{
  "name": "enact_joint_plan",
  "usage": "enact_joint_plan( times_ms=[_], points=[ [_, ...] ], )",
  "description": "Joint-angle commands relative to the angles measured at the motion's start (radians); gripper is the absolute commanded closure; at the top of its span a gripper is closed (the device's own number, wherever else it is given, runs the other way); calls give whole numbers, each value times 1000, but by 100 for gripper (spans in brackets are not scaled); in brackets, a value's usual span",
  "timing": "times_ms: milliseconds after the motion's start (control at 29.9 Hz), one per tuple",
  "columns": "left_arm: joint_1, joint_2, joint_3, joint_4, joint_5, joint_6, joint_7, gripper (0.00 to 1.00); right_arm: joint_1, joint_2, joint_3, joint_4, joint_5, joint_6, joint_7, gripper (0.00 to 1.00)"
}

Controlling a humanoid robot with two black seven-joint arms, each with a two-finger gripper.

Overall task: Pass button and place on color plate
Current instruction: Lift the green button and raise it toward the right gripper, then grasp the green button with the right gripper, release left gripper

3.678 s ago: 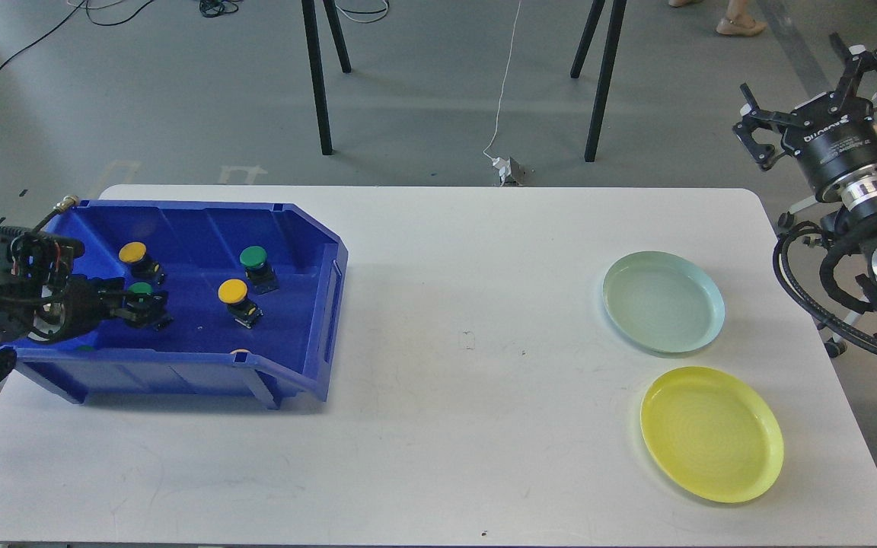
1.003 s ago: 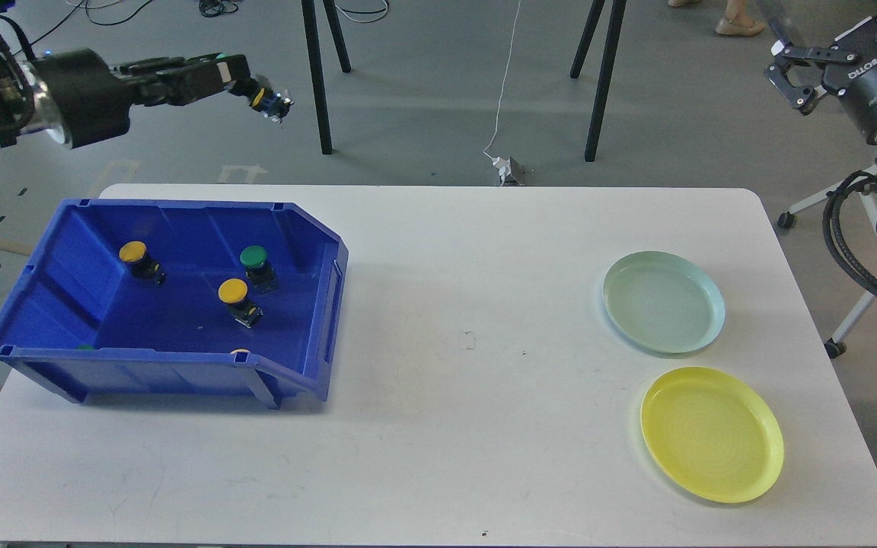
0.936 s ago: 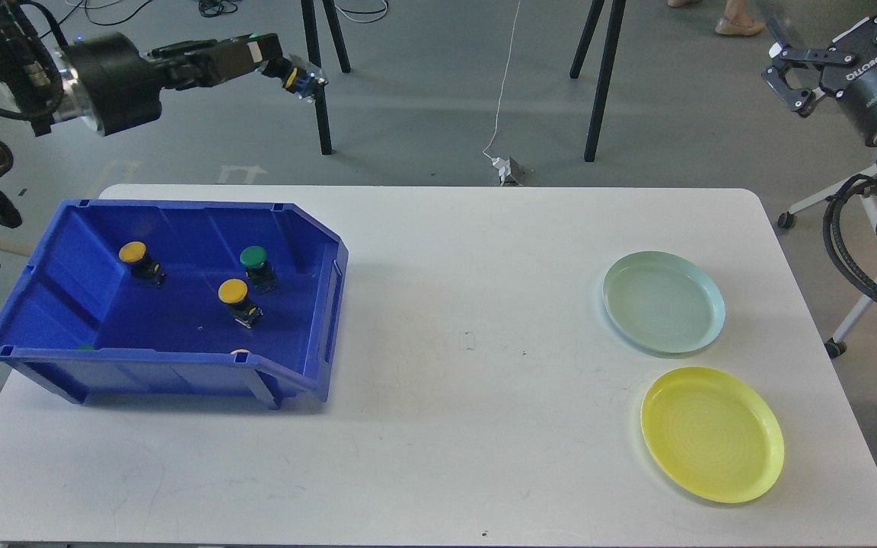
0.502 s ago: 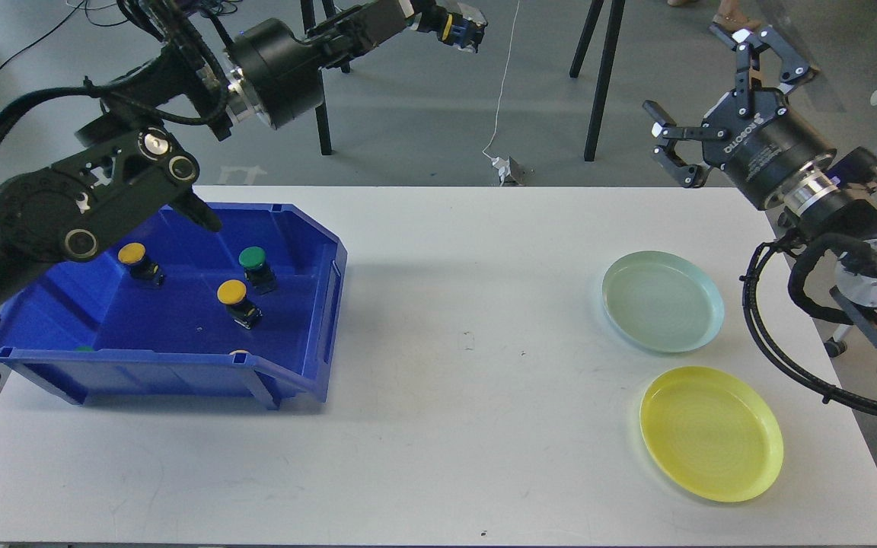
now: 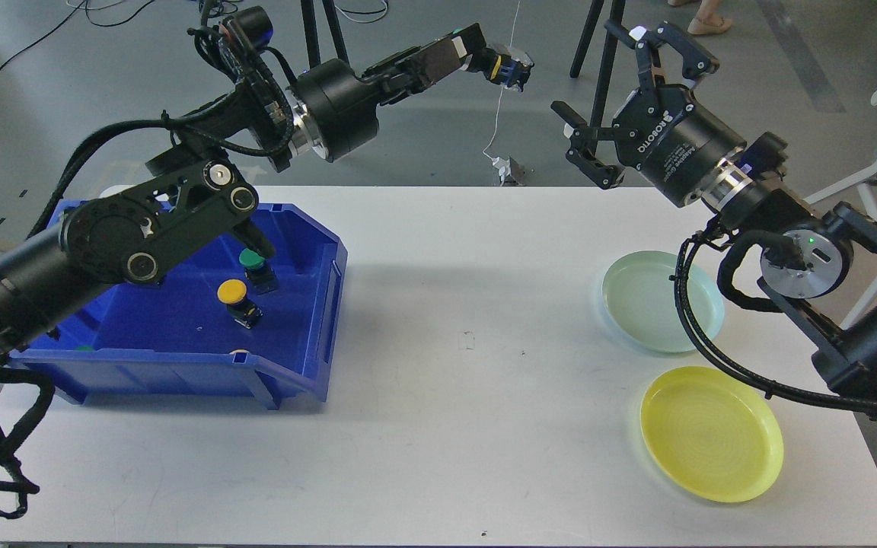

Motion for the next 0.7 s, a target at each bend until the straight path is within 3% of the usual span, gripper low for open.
enact_joint_plan(
  times_ms=[0, 134, 267, 435, 535, 669],
  points=[
    [0, -2, 0, 4, 0, 0, 0, 73, 22, 39, -42, -4, -5, 0, 1, 17],
    [0, -2, 0, 14, 0, 0, 0, 73, 45, 67, -62, -13, -8, 0, 1, 20],
    [0, 0, 8, 14, 0, -1, -1, 73, 55, 75, -63, -30, -25, -1, 1, 28],
    [0, -2, 8, 14, 0, -1, -1, 73, 55, 75, -63, -33, -25, -3, 1, 50],
    [-1, -2, 8, 14, 0, -3, -1, 73, 55, 75, -63, -33, -25, -3, 1, 58],
    [-1, -2, 8, 14, 0, -3, -1, 73, 55, 75, -63, -35, -25, -3, 0, 79]
  ],
)
